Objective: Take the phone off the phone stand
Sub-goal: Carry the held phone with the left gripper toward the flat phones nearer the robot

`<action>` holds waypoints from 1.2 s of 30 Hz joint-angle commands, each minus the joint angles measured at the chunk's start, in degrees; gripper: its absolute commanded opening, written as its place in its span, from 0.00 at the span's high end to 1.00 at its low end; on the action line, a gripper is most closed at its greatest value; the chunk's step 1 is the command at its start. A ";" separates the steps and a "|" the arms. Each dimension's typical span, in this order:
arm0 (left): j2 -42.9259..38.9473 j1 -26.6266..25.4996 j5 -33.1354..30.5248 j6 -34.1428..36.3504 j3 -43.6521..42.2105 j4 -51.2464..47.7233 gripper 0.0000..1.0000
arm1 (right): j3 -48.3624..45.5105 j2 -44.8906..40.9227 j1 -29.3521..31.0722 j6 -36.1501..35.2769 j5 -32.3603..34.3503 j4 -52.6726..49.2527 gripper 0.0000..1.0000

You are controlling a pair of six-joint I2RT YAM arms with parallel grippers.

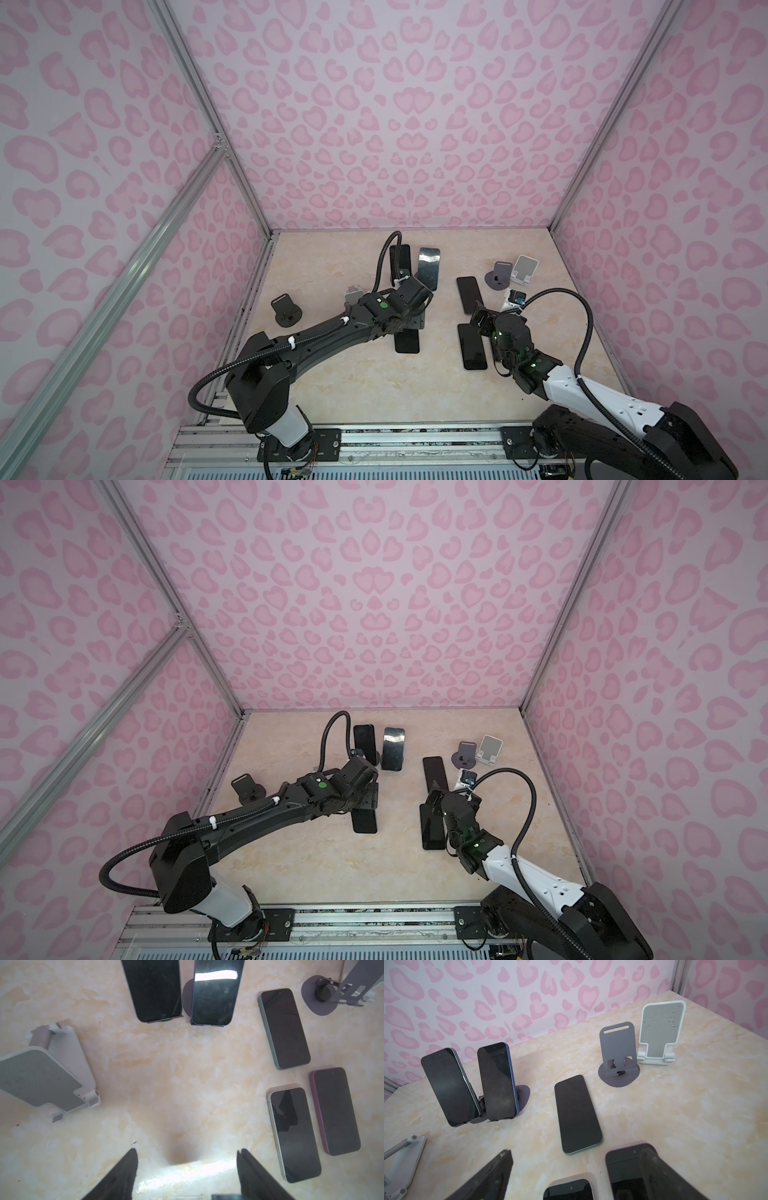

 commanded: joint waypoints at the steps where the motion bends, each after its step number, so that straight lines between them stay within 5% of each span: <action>1: 2.93 -1.51 1.81 -2.22 2.30 1.67 0.54 | -0.48 -0.67 -0.06 0.47 1.91 -0.62 0.02; 36: 22.10 -6.17 6.98 -9.84 13.59 -2.44 0.60 | -1.68 -3.34 -1.80 2.18 2.33 -1.38 0.02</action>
